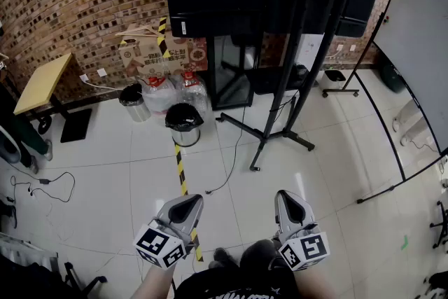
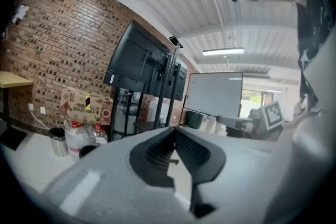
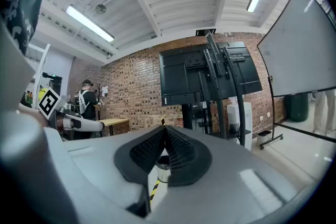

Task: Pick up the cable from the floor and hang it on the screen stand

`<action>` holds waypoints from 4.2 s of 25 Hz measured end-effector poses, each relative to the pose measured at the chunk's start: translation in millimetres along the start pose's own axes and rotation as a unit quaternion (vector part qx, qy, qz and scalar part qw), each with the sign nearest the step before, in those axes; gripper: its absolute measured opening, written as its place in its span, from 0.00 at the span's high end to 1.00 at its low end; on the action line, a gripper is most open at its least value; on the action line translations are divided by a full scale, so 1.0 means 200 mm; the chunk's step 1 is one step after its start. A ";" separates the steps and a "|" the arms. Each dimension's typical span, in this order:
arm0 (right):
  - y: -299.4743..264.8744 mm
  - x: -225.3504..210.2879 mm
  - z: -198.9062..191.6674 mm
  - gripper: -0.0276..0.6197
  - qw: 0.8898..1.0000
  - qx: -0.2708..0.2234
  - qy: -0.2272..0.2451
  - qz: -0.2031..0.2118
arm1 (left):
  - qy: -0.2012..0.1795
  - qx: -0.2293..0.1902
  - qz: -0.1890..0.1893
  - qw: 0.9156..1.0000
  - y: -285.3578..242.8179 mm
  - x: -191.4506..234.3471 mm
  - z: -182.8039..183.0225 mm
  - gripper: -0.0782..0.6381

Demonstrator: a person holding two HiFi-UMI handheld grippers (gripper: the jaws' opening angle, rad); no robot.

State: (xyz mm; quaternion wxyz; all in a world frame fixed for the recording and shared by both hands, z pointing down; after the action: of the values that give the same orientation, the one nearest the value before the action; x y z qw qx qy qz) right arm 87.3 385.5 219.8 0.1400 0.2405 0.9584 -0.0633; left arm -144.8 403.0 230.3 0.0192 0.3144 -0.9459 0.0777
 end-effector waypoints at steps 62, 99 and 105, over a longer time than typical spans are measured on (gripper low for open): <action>-2.14 -1.45 -2.44 0.83 0.946 0.323 -0.028 -0.006 | 0.019 0.061 0.052 0.997 -1.65 1.49 -1.72 0.89; -2.50 -1.91 -3.83 0.84 0.866 0.461 -0.168 -0.099 | 0.020 0.049 0.024 0.998 -1.78 1.70 -2.51 0.89; -2.52 -1.86 -3.84 0.91 0.865 0.477 -0.148 -0.053 | 0.025 0.050 0.019 0.998 -1.80 1.70 -2.49 0.89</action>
State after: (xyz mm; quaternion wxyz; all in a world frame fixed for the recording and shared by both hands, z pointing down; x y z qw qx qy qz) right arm -22.4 -75.3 1089.9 0.1451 0.2147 0.7903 -0.5552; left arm -208.1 -2.4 800.0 0.0254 0.2946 -0.9459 0.1332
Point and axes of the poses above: the fingertips, and each gripper's own axes: y backward along the fingers, x to its left, z out of its top, the point moved 4 cm from there along y, backward along the fingers, and after that the axes turned 10 degrees about -y, right-handed, at the moved point
